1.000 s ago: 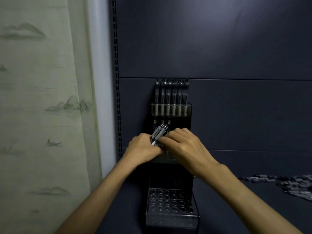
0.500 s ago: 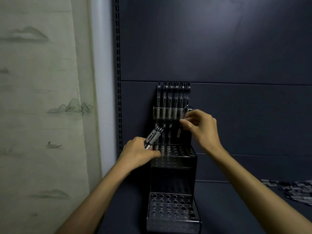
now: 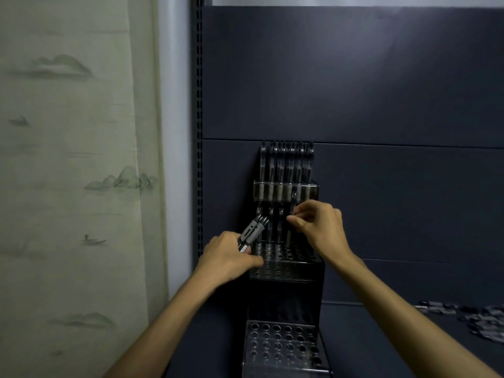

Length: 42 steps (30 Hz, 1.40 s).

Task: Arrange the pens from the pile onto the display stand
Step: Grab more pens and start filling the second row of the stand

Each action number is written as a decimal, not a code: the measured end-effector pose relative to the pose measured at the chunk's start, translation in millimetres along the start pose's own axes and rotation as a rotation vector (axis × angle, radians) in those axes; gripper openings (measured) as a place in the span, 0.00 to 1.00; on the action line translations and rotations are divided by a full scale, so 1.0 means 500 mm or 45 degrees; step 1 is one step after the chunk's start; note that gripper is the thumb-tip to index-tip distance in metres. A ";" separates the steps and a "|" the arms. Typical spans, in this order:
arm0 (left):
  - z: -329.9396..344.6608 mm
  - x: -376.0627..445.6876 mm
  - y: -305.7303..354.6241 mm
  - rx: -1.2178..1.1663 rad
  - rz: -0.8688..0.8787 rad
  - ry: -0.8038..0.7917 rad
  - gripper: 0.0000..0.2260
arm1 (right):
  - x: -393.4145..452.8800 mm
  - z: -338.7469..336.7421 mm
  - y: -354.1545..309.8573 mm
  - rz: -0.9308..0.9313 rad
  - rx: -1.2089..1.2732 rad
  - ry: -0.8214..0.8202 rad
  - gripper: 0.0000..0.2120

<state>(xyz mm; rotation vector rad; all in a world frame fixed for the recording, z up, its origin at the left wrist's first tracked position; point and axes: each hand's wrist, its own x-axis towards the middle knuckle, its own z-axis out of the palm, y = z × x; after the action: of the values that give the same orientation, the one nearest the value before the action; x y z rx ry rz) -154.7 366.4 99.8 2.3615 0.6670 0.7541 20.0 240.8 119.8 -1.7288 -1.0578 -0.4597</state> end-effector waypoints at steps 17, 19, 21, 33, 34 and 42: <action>0.002 -0.014 0.011 0.075 -0.040 -0.012 0.18 | -0.035 0.005 0.009 0.116 -0.334 -0.189 0.12; 0.002 -0.015 0.008 0.102 -0.044 -0.003 0.17 | -0.043 -0.011 -0.010 0.002 -0.345 -0.034 0.12; 0.002 -0.016 0.009 0.151 -0.042 0.020 0.15 | -0.052 -0.025 -0.045 -0.272 -0.265 0.085 0.09; 0.015 -0.016 0.033 0.310 0.000 -0.035 0.10 | -0.072 -0.010 -0.106 -0.712 -0.272 -0.454 0.06; 0.014 -0.016 0.032 0.302 -0.001 -0.043 0.09 | -0.071 -0.013 -0.104 -0.710 -0.279 -0.442 0.06; 0.004 -0.011 0.009 0.284 -0.005 -0.008 0.11 | -0.054 -0.049 -0.068 -0.672 -0.390 -0.318 0.09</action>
<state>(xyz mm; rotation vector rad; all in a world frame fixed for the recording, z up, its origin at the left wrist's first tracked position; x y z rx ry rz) -156.3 359.3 99.2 2.5609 0.7883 0.7015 -18.5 210.4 129.7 -1.7915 -1.7106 -0.7816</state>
